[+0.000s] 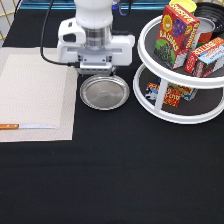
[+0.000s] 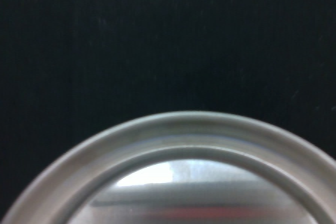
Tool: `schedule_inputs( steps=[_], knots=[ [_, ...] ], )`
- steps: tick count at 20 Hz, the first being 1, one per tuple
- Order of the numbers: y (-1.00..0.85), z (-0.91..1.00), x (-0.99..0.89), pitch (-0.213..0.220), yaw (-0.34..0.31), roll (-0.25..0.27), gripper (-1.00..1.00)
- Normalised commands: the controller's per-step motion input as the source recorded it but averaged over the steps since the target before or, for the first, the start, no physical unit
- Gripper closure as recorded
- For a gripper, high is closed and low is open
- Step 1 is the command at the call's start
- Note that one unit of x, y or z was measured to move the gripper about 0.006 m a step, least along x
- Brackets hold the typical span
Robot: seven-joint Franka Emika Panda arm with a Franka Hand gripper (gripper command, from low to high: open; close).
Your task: Arrange plate and fork
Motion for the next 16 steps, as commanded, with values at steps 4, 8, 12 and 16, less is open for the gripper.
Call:
schedule_inputs(
  steps=[4,8,12,16],
  knots=[
    [0.0,-0.43,0.15,0.0,0.001,0.033,-1.0],
    [0.0,-0.28,0.21,0.0,0.013,0.048,-1.0],
    [0.01,-0.19,0.27,0.0,0.018,0.042,-1.0],
    [0.03,-0.13,0.31,0.0,0.029,0.045,-1.0]
  ],
)
